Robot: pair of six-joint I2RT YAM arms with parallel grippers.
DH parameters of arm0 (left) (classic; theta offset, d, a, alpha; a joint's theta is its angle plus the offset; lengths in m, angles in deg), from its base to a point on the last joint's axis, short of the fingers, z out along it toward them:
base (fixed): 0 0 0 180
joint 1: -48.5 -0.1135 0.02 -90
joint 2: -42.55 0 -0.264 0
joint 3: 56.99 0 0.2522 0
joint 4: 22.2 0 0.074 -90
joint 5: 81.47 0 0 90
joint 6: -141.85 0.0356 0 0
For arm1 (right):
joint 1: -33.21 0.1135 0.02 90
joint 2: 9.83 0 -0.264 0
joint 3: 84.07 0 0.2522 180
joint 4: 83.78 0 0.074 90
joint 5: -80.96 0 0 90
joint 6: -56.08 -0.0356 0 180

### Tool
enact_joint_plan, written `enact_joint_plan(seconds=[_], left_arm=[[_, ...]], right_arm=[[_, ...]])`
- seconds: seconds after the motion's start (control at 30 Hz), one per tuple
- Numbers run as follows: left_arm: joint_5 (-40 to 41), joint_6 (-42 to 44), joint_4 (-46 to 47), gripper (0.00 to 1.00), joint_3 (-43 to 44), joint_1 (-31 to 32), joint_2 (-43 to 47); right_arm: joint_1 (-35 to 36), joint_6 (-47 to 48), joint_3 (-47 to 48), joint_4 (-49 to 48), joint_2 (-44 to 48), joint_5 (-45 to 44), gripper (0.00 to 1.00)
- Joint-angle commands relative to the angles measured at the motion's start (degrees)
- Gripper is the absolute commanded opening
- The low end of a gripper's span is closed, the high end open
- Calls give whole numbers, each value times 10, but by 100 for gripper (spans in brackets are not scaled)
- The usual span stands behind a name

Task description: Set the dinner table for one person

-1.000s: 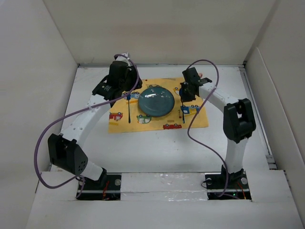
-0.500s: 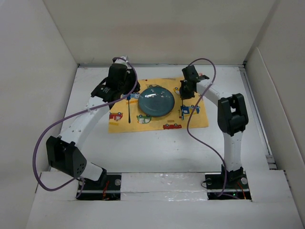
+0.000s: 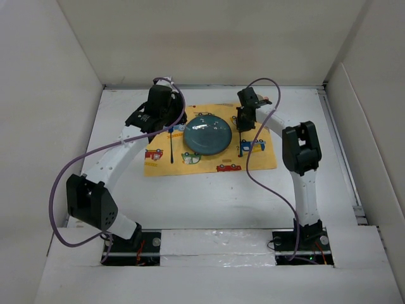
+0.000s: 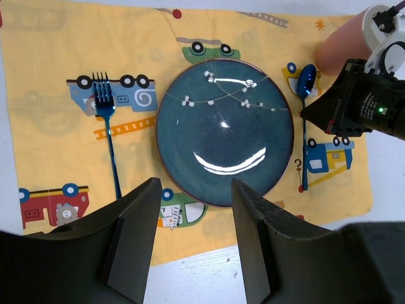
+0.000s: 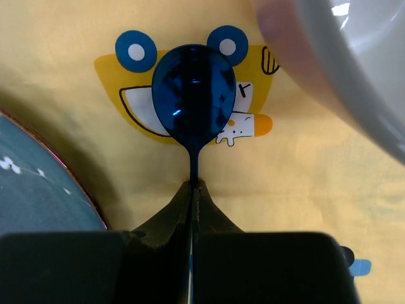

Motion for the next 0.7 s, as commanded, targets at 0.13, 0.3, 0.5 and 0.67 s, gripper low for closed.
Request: enact_joint_plan(seconds=[0.13, 0.3, 0.5, 0.67], left_arm=[[7, 12, 8, 45, 11, -3, -9], [0, 13, 7, 46, 16, -3, -14], [2, 11, 4, 46, 38, -3, -11], [4, 10, -5, 46, 82, -3, -4]], right_arm=[[13, 5, 40, -2, -6, -23, 4], [13, -11, 28, 4, 5, -32, 32], [18, -12, 22, 21, 69, -1, 53], [38, -13, 14, 41, 164, 16, 59]])
